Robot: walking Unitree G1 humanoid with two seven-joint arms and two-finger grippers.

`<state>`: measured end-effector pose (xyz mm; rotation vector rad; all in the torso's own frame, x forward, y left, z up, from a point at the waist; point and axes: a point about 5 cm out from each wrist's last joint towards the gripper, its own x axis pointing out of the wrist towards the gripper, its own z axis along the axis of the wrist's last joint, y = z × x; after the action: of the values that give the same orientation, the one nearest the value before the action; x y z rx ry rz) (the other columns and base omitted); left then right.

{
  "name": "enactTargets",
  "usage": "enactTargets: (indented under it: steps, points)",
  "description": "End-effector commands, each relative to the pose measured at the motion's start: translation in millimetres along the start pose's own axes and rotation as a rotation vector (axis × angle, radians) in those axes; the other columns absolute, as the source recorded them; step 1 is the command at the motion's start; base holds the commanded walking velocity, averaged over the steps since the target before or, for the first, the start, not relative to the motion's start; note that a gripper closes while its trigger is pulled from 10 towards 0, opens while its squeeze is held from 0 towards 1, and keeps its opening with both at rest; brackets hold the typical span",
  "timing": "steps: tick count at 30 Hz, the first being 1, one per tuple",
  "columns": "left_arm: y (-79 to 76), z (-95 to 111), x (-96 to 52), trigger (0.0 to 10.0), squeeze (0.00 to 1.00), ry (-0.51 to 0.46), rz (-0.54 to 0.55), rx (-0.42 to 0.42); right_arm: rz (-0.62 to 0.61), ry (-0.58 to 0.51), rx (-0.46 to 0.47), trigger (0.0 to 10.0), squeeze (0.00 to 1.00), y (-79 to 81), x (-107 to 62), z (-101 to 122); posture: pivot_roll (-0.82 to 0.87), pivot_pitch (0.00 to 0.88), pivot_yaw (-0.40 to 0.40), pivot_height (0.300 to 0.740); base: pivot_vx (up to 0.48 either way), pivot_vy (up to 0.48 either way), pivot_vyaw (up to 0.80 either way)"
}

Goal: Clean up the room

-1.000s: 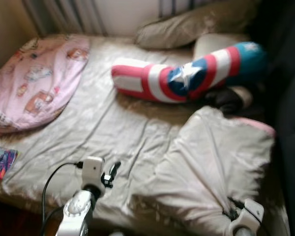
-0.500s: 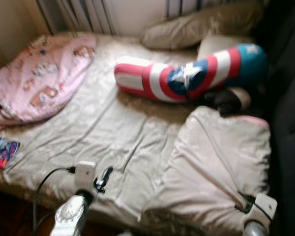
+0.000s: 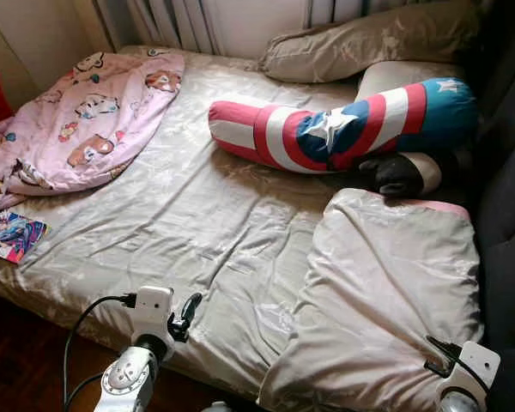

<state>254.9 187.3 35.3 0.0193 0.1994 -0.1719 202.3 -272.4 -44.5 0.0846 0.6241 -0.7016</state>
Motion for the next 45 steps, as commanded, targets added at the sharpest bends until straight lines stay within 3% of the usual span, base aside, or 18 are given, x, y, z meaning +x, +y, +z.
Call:
enactTargets:
  steps: [1, 10, 11, 12, 13, 23, 24, 25, 27, 30, 32, 36, 40, 45]
  points:
    - [3.3, -2.6, -2.6, 10.0, 0.0, 0.016, 0.002, 0.007, -0.02, -0.043, 0.013, 10.0, 0.0, -4.7, 3.5, 10.9, 0.08, 0.146, 0.007, 0.74, 0.0, 0.0, 0.0]
    - [2.0, -6.1, -3.9, 10.0, 0.0, 0.029, -0.002, 0.002, -0.045, -0.023, -0.003, 10.0, 0.0, -5.9, 1.5, 4.1, 0.08, 0.15, 0.011, 0.74, 0.0, 0.0, 0.0]
    - [1.6, -6.2, -4.1, 10.0, 0.0, 0.029, -0.003, -0.001, -0.049, -0.025, -0.013, 10.0, 0.13, -6.5, 1.6, 4.4, 0.08, 0.149, 0.01, 0.74, 0.0, 0.0, 0.0]
    - [1.6, -6.2, -4.1, 10.0, 0.0, 0.029, -0.003, -0.001, -0.049, -0.025, -0.013, 10.0, 0.13, -6.5, 1.6, 4.4, 0.08, 0.149, 0.01, 0.74, 0.0, 0.0, 0.0]
    - [1.0, -5.8, -4.0, 10.0, 0.0, 0.028, -0.004, -0.002, -0.052, -0.028, -0.03, 10.0, 0.93, -7.6, 2.0, 5.0, 0.08, 0.148, 0.009, 0.74, 0.0, 0.0, 0.0]
    - [-0.4, -5.1, -3.0, 10.0, 0.0, 0.024, -0.003, -0.01, -0.042, -0.105, -0.092, 10.0, 0.88, -7.5, 3.9, 17.0, 0.08, 0.144, 0.007, 0.74, 0.0, 0.0, 0.0]
    - [-0.4, -5.2, -3.0, 10.0, 0.0, 0.023, -0.002, -0.011, -0.002, -0.147, -0.103, 10.0, 0.38, -1.7, 3.3, 22.2, 0.08, 0.142, 0.005, 0.74, 0.0, 0.0, 0.0]
    - [-0.4, -5.3, -3.0, 10.0, 0.0, 0.023, -0.002, -0.012, 0.026, -0.175, -0.109, 10.0, 0.0, 2.5, 2.6, 25.7, 0.08, 0.142, 0.005, 0.74, 0.0, 0.0, 0.0]
    - [-0.2, -5.4, -2.8, 10.0, 0.0, 0.022, 0.002, -0.016, 0.174, -0.271, -0.13, 10.0, 0.0, 24.6, -3.2, 35.5, 0.07, 0.137, 0.002, 0.74, 0.0, 0.0, 0.0]
    - [-0.7, -4.9, -2.6, 10.0, 0.0, 0.019, 0.002, -0.018, 0.262, -0.302, -0.135, 10.0, 0.0, 37.4, -7.5, 38.1, 0.07, 0.132, 0.001, 0.74, 0.0, 0.0, 0.0]
    - [-3.0, -1.7, 1.1, 10.0, 0.0, -0.001, 0.005, -0.027, 0.397, -0.351, -0.115, 10.0, 0.0, 55.5, -16.2, 42.5, 0.06, 0.119, -0.002, 0.74, 0.0, 0.0, 0.0]
    - [-5.3, 3.6, 7.0, 10.0, 0.0, -0.031, 0.013, -0.043, 0.475, -0.394, -0.07, 10.0, 0.0, 62.7, -22.4, 48.7, 0.05, 0.108, -0.002, 0.74, 0.0, 0.0, 0.0]
    - [-10.3, 7.5, 9.5, 10.0, 0.0, -0.054, 0.027, -0.03, 0.64, -0.414, -0.06, 10.0, 0.0, 75.9, -33.7, 47.6, 0.04, 0.093, 0.003, 0.74, 0.0, 0.0, 0.0]
    - [-12.6, 1.7, 10.3, 10.0, 0.0, -0.04, 0.063, -0.041, 0.603, -0.381, -0.05, 10.0, 0.0, 73.5, -30.0, 42.2, 0.04, 0.072, 0.004, 0.74, 0.0, 0.0, 0.0]
